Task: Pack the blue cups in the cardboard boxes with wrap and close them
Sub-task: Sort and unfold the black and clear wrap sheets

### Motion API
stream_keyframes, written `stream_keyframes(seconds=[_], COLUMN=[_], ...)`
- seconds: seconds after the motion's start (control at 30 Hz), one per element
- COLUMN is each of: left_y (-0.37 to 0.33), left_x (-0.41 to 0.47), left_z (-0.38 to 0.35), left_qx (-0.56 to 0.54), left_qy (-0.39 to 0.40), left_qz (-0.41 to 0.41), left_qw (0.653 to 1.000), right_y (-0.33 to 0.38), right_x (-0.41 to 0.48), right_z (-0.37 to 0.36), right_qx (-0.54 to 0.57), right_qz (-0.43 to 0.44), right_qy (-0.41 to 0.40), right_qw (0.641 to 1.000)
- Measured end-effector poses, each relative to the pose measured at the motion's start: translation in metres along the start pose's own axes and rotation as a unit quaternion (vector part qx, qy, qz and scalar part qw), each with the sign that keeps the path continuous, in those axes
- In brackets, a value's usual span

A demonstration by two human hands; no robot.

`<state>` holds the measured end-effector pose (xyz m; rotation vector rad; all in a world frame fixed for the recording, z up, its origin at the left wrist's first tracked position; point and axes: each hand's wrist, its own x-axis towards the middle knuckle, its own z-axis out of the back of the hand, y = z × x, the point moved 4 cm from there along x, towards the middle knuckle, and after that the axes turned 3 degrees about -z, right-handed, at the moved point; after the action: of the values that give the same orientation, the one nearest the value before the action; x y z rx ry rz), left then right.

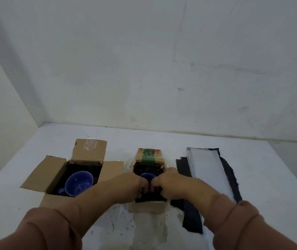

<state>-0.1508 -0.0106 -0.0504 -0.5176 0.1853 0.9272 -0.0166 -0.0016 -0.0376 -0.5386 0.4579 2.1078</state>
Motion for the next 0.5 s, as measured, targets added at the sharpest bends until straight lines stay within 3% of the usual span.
stream_keyframes(seconds=[0.23,0.5], left_y=[-0.01,-0.015], left_x=[0.002,-0.01], left_z=[-0.004,-0.003], left_qx=[0.161,0.085], left_qy=[-0.014,0.033], left_qz=[-0.101,-0.07], left_qw=[0.982,0.993], right_y=[0.008,0.016], right_x=[0.005,0.001], right_z=[-0.008,-0.015], right_qx=[-0.048,-0.098], right_qz=[-0.007,-0.025], right_qy=[-0.004,0.039], right_qw=[0.999,0.994])
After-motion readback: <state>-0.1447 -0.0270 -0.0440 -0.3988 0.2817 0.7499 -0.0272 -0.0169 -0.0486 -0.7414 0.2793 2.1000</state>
